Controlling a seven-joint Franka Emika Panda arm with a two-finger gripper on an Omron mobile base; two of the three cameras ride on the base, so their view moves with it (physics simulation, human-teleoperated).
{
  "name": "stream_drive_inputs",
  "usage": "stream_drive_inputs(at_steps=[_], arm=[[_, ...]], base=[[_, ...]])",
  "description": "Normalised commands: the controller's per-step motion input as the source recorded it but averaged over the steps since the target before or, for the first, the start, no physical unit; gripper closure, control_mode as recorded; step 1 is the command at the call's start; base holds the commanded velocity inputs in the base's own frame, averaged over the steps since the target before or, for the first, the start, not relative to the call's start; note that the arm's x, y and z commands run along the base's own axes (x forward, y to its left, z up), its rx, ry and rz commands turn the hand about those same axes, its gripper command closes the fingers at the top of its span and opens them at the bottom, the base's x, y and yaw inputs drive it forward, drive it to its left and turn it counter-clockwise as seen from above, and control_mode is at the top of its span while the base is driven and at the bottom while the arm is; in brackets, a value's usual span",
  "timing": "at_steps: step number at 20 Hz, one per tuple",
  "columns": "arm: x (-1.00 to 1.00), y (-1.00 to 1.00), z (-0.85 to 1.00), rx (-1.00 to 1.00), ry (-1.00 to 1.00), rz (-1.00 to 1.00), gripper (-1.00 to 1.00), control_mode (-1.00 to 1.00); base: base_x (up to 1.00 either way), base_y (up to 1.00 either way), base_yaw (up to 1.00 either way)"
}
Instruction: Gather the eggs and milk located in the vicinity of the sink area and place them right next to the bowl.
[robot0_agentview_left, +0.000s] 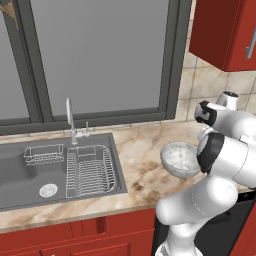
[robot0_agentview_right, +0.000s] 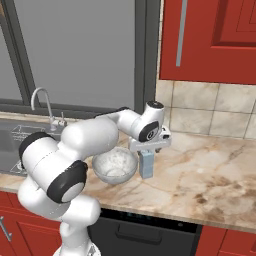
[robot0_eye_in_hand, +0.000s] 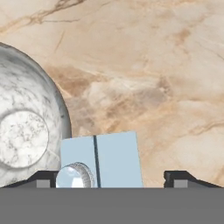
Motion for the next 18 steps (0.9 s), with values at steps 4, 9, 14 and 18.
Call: stream_drive_inputs(at_steps=[4, 9, 14, 18], arm=[[0.00, 0.00, 0.44, 0.00, 0.00, 0.00, -1.00, -1.00], [-0.30, 0.04, 0.74, 0.00, 0.00, 0.00, -1.00, -1.00], [-0.60, 0.35, 0.23, 0.00, 0.00, 0.00, -1.00, -1.00], [-0.18, 0.75, 0.01, -0.02, 0.01, -0.10, -1.00, -1.00]], base=[[0.00, 0.00, 0.00], [0.00, 0.00, 0.00], [0.00, 0.00, 0.00], [0.00, 0.00, 0.00]])
